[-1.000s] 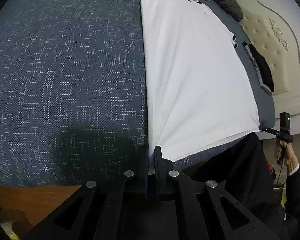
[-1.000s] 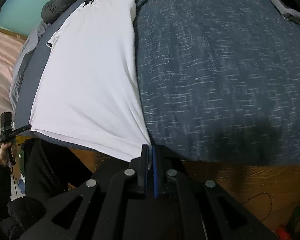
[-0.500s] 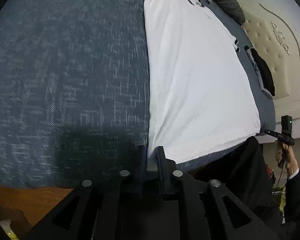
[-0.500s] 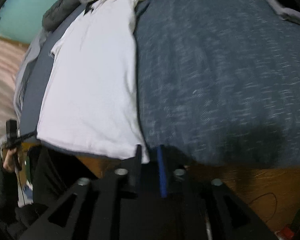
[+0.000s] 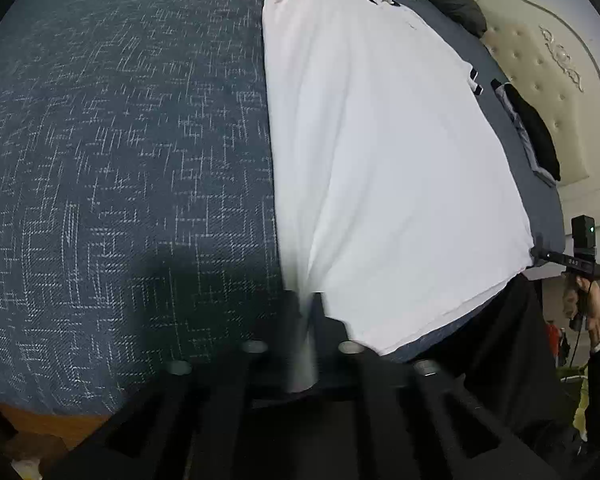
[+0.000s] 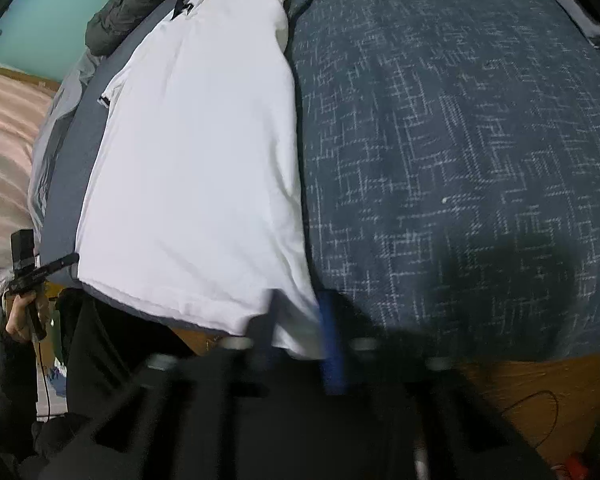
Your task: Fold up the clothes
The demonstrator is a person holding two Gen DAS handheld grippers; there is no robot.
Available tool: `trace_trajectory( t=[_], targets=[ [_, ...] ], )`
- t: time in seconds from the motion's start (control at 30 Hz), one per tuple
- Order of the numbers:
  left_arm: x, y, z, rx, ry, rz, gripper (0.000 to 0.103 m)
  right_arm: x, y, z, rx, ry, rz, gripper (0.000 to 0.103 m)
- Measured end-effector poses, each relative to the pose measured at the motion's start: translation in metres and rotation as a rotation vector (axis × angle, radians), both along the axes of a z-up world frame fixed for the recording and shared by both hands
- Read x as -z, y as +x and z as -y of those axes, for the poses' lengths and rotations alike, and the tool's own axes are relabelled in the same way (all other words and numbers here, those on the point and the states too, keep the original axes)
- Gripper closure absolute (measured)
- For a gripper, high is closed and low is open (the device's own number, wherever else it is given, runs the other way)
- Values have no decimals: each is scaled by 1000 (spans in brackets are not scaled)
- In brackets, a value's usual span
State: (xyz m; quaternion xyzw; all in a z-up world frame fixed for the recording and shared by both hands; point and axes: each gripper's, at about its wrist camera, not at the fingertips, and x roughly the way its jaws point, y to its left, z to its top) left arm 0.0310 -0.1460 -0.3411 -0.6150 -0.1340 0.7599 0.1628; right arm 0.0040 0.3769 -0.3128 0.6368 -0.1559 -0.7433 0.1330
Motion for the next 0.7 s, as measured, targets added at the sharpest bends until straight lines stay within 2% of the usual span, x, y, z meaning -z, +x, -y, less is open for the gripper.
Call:
trace_trajectory(
  t=[0.03,0.17,0.33,0.43,0.5,0.57,0.7],
  targets=[
    [-3,2,5,-6,8,-8,100,-2,1,2,-8,3,-4,100],
    [-12,10,18,-24,12,-33,100,-12,9,-3,-16,27,-27,101],
    [-4,18,25,-31,14,-6,100,-2,12,-4,-7,40,-5,101],
    [-8,14,29,-53,36,-6,98,0,11,0,-5,26,-12,101],
    [-13,9,38,-83,54,-18,93,-1,11,-2,0,17,-12,101],
    [-18,-1,48,-120,55,-43,81,-3,12,-11,4,12,-12,101],
    [-17,-24,56,-152,59,-56,80,-2,9,-2,4,13,-7,101]
  ],
)
